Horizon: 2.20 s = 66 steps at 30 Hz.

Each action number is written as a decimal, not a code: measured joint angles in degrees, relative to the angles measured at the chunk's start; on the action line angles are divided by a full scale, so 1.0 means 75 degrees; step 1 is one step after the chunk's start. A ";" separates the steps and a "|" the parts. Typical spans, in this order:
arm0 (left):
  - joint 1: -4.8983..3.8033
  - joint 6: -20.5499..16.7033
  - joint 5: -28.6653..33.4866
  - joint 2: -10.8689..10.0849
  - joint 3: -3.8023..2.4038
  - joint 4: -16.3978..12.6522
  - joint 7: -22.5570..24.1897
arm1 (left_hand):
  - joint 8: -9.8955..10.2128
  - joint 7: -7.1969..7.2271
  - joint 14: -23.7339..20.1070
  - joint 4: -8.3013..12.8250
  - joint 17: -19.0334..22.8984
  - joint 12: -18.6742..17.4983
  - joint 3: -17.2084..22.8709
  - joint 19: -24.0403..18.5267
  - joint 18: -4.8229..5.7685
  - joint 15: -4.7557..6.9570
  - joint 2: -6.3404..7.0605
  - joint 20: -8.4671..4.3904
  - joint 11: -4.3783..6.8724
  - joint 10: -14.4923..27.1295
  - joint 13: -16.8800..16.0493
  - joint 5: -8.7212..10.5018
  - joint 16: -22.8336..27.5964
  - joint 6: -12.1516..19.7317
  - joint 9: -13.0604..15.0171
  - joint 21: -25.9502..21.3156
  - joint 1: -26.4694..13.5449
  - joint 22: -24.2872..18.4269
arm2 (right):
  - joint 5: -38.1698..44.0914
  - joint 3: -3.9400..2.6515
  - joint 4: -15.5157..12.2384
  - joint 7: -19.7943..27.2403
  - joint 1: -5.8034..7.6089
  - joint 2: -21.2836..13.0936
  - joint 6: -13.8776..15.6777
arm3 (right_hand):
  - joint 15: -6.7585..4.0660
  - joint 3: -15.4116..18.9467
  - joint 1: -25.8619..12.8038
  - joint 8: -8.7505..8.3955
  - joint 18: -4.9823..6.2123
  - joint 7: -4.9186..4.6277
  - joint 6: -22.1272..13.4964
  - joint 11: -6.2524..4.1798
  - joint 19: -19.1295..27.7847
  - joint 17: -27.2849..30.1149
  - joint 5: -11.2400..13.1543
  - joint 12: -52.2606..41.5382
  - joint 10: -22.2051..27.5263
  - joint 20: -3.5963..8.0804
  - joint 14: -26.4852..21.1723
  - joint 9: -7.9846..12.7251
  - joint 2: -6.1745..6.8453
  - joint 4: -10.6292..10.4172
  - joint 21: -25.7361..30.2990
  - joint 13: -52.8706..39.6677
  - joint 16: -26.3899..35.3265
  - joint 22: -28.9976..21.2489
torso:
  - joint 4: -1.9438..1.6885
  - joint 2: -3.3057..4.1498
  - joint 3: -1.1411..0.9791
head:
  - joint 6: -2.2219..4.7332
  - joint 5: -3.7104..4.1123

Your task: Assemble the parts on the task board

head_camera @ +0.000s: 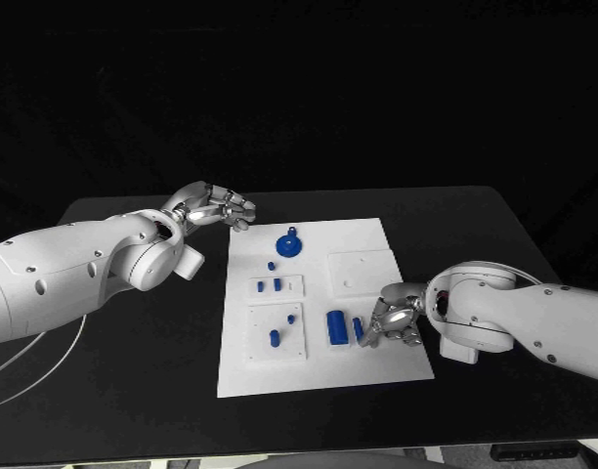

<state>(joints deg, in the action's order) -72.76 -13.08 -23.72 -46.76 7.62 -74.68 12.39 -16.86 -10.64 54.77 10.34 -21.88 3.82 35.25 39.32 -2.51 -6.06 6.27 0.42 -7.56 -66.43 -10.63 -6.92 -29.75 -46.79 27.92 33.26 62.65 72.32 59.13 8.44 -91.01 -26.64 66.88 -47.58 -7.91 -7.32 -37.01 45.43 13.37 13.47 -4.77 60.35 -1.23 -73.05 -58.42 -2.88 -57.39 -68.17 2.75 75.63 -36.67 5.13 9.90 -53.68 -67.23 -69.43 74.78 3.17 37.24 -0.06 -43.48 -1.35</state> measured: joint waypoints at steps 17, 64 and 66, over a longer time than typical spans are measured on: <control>0.0000 0.0013 0.0000 -0.0005 0.0000 -0.0008 -0.0013 | 0.0000 0.0000 0.0000 -0.0035 -0.0009 0.0000 0.0000 0.0000 0.0000 0.0000 0.0000 0.0000 0.0000 0.0000 0.0006 0.0000 0.0000 0.0000 -0.0006 -0.0028 0.0000 0.0006 | 0.0102 -0.0042 0.0126 -0.0064 -0.0068 0.0139 -0.0008 | 0.0009 -0.0240 0.0019 0.0045 0.0037 0.0029 0.0032 0.0000 0.0000 0.0000 0.0000 0.0001 0.0000 -0.0001 0.0009 -0.0030 -0.0159 -0.0051 0.0000 -0.0006 0.0000 -0.0001 | -0.0002 -0.0003 0.0000 | -0.0021 0.0001; -0.0153 -0.0049 0.1254 0.0110 -0.0015 0.0449 0.0362 | -0.0142 0.0109 -0.0116 0.0155 -0.0224 0.0076 -0.0781 0.0114 -0.0146 -0.0102 -0.0052 0.0104 0.0083 -0.0218 0.0083 -0.0306 0.0390 -0.0109 -0.0038 -0.0302 -0.0452 0.0052 | -0.3840 -0.0633 0.4339 0.4270 0.0567 0.1355 0.2002 | 0.0461 0.1691 -0.0261 -0.0355 0.0007 -0.0422 -0.0943 0.0418 0.1783 0.1192 -0.0177 0.1998 0.1325 -0.0459 -0.1345 -0.0052 -0.0379 0.0886 0.2151 0.1529 0.2568 -0.1128 | 0.0031 -0.0211 0.0135 | 0.1094 -0.0059; -0.0163 -0.0048 0.1376 0.0215 -0.0018 0.0640 0.0409 | -0.0142 0.0109 -0.0116 0.0201 -0.0235 0.0076 -0.0796 0.0138 -0.0147 -0.0102 -0.0052 0.0081 0.0083 -0.0218 0.0095 -0.0432 0.0416 -0.0109 -0.0051 -0.0324 -0.0452 0.0052 | -0.4075 -0.0784 0.4640 0.4494 0.0512 0.1513 0.2005 | 0.0763 0.1678 -0.0159 -0.0439 -0.0002 -0.0574 -0.1118 0.0610 0.2383 0.1553 -0.0178 0.2616 0.1711 -0.0710 -0.1804 -0.0028 -0.0398 0.0873 0.2763 0.2109 0.3330 -0.1437 | 0.0031 -0.0231 0.0145 | 0.1162 -0.0083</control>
<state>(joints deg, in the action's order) -73.98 -13.44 -13.40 -45.15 7.48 -69.87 15.46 -17.93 -9.82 53.89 11.85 -23.64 4.39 29.28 40.36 -3.61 -6.82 5.88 1.03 -6.94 -68.07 -9.92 -10.17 -26.63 -47.61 27.54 30.82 59.27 72.71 28.57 2.56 -56.21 7.06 70.72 -36.23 7.12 -1.60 -24.43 44.23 10.08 13.46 -9.08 51.97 3.34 -55.17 -46.78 -4.22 -37.77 -55.34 -2.58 62.10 -36.88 2.14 16.45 -32.96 -51.41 -44.46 64.00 3.41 35.50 1.03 -34.77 -1.97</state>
